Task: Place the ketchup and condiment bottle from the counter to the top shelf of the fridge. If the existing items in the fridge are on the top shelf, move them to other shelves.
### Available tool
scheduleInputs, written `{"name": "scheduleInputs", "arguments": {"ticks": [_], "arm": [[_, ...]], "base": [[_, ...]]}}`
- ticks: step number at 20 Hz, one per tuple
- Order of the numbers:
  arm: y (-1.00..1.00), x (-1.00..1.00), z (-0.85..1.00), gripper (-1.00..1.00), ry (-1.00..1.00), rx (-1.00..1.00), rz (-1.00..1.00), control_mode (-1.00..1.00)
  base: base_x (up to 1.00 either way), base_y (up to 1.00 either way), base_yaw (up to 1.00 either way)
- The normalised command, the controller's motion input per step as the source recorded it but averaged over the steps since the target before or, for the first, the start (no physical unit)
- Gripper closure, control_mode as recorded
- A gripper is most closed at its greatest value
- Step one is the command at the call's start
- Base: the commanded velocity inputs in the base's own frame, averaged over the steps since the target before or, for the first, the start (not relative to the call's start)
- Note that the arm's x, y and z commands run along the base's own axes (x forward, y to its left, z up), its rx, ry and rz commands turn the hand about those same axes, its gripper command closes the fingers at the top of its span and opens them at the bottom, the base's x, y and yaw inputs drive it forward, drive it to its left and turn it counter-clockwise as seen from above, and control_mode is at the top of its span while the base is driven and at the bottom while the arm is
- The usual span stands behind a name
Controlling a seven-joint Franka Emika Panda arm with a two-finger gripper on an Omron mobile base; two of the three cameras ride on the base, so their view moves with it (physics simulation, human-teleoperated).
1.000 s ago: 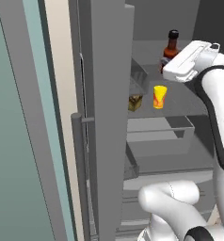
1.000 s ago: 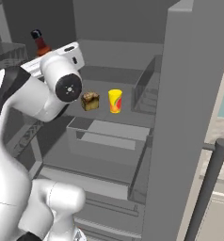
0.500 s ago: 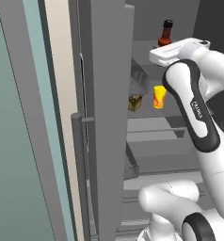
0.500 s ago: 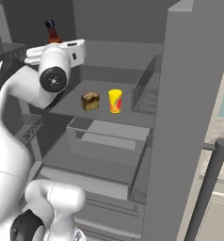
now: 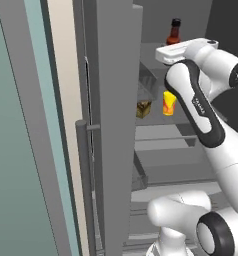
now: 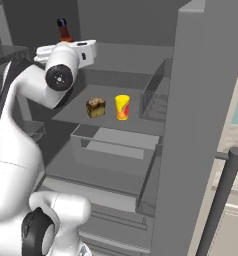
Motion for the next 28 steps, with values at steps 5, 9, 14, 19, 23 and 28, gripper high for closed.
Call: {"name": "scheduleInputs", "arguments": {"ticks": [5, 9, 14, 19, 23, 28], "arm": [[-0.50, 0.47, 0.00, 1.00, 0.06, 0.02, 0.00, -1.00], [-0.20, 0.58, 0.00, 1.00, 0.09, 0.02, 0.00, -1.00], [-0.05, 0.48, -0.05, 1.00, 0.12, 0.00, 0.00, -1.00], [-0.02, 0.45, -0.14, 1.00, 0.11, 0.00, 0.00, -1.00], [0.00, 0.54, -0.06, 1.00, 0.06, 0.00, -0.02, -1.00], [0.00, 0.52, -0.22, 1.00, 0.02, 0.02, -0.02, -1.00]], "base": [[0.00, 0.00, 0.00], [0.00, 0.00, 0.00], [0.00, 0.00, 0.00], [0.00, 0.00, 0.00], [0.00, 0.00, 0.00], [0.00, 0.00, 0.00]]}}
